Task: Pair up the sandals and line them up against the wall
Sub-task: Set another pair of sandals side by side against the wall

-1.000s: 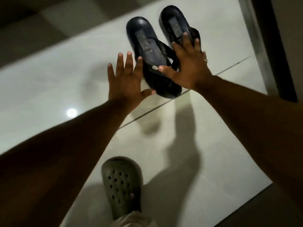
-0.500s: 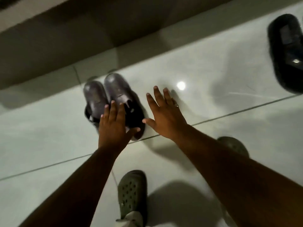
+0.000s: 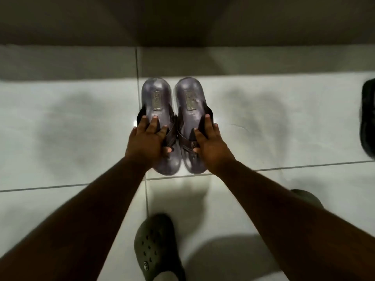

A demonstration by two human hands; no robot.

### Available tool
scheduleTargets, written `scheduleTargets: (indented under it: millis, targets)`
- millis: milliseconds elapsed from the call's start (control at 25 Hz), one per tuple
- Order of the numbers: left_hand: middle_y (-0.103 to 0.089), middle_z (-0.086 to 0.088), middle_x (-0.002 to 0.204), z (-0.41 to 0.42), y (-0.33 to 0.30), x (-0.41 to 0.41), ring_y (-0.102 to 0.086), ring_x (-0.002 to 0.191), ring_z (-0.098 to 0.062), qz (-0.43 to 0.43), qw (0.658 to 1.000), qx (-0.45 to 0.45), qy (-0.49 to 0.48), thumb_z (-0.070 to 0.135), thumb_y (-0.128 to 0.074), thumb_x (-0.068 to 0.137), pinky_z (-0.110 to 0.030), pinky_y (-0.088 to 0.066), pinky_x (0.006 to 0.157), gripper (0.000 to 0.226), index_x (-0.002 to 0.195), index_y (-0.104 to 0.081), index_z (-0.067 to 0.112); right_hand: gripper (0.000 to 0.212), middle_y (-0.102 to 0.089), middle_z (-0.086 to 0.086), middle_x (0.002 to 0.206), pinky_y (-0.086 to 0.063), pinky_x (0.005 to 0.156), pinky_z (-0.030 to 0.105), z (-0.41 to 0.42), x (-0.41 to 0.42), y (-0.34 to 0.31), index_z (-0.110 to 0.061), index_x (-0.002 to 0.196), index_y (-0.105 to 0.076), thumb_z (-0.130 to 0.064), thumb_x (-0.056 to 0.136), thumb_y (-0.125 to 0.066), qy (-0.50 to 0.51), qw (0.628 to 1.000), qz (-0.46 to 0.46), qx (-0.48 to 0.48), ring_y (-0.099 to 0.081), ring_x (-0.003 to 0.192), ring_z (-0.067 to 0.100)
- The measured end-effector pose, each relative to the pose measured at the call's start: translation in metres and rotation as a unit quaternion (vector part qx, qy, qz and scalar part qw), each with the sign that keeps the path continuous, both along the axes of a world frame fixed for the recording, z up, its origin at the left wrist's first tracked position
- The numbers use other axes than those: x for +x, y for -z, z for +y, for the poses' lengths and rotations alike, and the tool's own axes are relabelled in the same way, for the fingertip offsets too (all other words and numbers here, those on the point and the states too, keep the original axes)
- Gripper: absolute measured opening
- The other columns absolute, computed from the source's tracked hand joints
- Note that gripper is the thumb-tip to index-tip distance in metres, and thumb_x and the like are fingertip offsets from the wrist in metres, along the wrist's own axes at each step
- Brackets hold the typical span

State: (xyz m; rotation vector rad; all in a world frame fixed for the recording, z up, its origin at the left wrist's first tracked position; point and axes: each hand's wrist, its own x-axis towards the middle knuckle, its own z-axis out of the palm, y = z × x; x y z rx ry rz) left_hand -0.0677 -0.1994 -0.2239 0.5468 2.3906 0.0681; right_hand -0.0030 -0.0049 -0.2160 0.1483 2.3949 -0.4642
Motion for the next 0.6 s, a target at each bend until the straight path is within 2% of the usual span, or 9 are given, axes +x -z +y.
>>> scheduleTargets:
  millis: [200,280,320,360,400,440,480,520,600]
  targets:
    - [-0.008,-0.008,0.164,-0.064,-0.003,-0.014,-0.001,0.149,-0.039,-0.034,0.999,-0.018,-0.003,0.057,-0.051,0.085,-0.053,-0.017,0.121,0.077,0.150,-0.022,0.027,0.057,0.025,0.008,0.161,-0.022,0.116,0.058,-0.058,-0.006,0.002,-0.028,0.151,-0.021,-0.031,0.099,-0.044,0.014,0.999,-0.042,-0.009,0.015,0.146,0.045]
    - [-0.016,-0.009,0.163,-0.109,-0.005,-0.032,-0.005,0.150,-0.038,-0.037,0.997,-0.047,0.038,0.056,-0.046,0.087,-0.053,-0.017,0.120,0.076,0.151,-0.022,0.023,0.057,0.025,0.007,0.161,-0.021,0.117,0.056,-0.101,-0.011,0.005,-0.029,0.151,-0.021,-0.031,0.099,-0.043,-0.010,0.999,-0.035,-0.029,0.017,0.146,0.044]
    - [-0.026,-0.012,0.160,-0.130,-0.010,-0.039,-0.014,0.148,-0.041,-0.033,0.996,-0.037,0.079,0.054,-0.045,0.088,-0.056,-0.020,0.118,0.073,0.149,-0.030,0.017,0.058,0.024,0.007,0.161,-0.022,0.118,0.055,-0.123,-0.014,0.007,-0.029,0.152,-0.020,-0.031,0.099,-0.044,-0.024,0.998,-0.031,-0.040,0.017,0.146,0.044]
    - [-0.042,-0.017,0.151,-0.150,-0.015,-0.043,-0.029,0.142,-0.047,-0.017,0.992,-0.007,0.129,0.050,-0.044,0.088,-0.062,-0.028,0.113,0.067,0.140,-0.046,0.009,0.058,0.024,0.008,0.161,-0.023,0.117,0.054,-0.146,-0.019,0.008,-0.028,0.152,-0.019,-0.032,0.099,-0.044,-0.035,0.998,-0.029,-0.045,0.017,0.146,0.045]
    - [-0.059,-0.021,0.135,-0.170,-0.019,-0.045,-0.045,0.129,-0.054,0.003,0.984,0.006,0.180,0.045,-0.043,0.086,-0.070,-0.037,0.103,0.060,0.123,-0.063,0.002,0.060,0.025,0.009,0.161,-0.024,0.117,0.054,-0.168,-0.023,0.010,-0.026,0.152,-0.018,-0.034,0.098,-0.045,-0.044,0.998,-0.029,-0.044,0.017,0.146,0.046]
    - [-0.067,-0.024,0.121,-0.191,-0.019,-0.046,-0.054,0.116,-0.057,0.020,0.980,0.002,0.196,0.044,-0.041,0.085,-0.073,-0.042,0.095,0.058,0.107,-0.072,0.000,0.064,0.026,0.012,0.160,-0.023,0.117,0.055,-0.191,-0.027,0.011,-0.024,0.153,-0.017,-0.035,0.097,-0.047,-0.060,0.997,-0.027,-0.037,0.017,0.145,0.047]
    - [-0.068,-0.025,0.119,-0.210,-0.020,-0.046,-0.055,0.114,-0.058,0.027,0.980,-0.002,0.198,0.048,-0.038,0.086,-0.072,-0.042,0.094,0.061,0.103,-0.073,0.001,0.069,0.026,0.014,0.159,-0.019,0.118,0.056,-0.211,-0.031,0.011,-0.022,0.153,-0.015,-0.034,0.095,-0.050,-0.073,0.996,-0.026,-0.032,0.019,0.145,0.047]
    - [-0.061,-0.027,0.129,-0.226,-0.021,-0.044,-0.049,0.123,-0.056,0.001,0.986,-0.023,0.163,0.053,-0.038,0.087,-0.068,-0.038,0.103,0.064,0.112,-0.070,0.004,0.071,0.027,0.014,0.159,-0.015,0.118,0.056,-0.227,-0.034,0.012,-0.021,0.153,-0.014,-0.033,0.094,-0.053,-0.074,0.996,-0.024,-0.036,0.020,0.144,0.047]
    - [-0.038,-0.027,0.150,-0.251,-0.014,-0.038,-0.027,0.141,-0.050,-0.014,0.998,-0.041,0.043,0.054,-0.052,0.084,-0.056,-0.021,0.118,0.069,0.137,-0.050,0.009,0.068,0.026,0.010,0.160,-0.010,0.118,0.056,-0.250,-0.040,0.013,-0.021,0.153,-0.014,-0.026,0.096,-0.051,-0.055,0.997,-0.016,-0.053,0.020,0.145,0.044]
